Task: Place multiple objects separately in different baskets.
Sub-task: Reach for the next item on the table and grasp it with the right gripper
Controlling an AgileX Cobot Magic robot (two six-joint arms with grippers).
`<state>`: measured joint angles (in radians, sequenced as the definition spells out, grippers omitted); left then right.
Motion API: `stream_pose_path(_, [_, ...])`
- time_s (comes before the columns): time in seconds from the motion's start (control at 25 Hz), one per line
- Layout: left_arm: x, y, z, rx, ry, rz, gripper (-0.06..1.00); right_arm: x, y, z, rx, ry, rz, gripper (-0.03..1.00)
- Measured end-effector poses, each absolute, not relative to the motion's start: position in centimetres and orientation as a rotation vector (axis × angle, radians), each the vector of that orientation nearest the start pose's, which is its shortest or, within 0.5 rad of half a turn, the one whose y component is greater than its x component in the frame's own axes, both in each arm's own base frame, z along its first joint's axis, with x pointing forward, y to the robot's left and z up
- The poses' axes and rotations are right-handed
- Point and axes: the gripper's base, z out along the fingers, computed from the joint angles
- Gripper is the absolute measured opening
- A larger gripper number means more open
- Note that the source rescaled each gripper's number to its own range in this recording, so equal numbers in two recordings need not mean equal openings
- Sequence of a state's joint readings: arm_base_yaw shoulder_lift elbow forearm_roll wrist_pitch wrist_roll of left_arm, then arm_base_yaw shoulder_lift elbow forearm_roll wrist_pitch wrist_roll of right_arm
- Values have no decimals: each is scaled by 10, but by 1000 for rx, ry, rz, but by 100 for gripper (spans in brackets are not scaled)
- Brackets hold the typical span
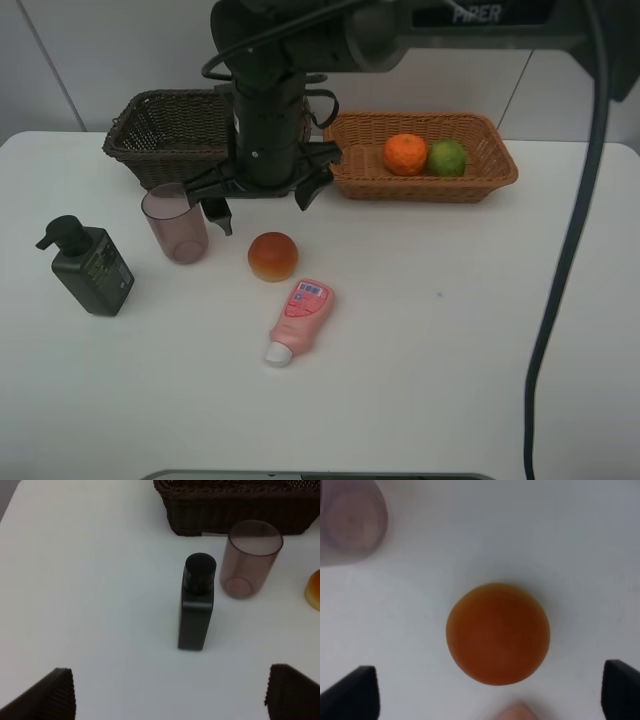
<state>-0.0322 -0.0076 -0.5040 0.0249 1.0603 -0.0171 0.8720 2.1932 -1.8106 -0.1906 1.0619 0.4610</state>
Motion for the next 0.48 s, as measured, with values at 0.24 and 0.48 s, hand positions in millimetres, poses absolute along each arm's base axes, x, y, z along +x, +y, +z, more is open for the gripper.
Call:
stream_pose_path(0.24, [-6,2,278,14,2032,-1,98,310,343,191,-700,2763,-34,96])
stream_pose_path(0.48, [-6,2,278,14,2032,-1,98,311,344,185,-704,2766,-36,96])
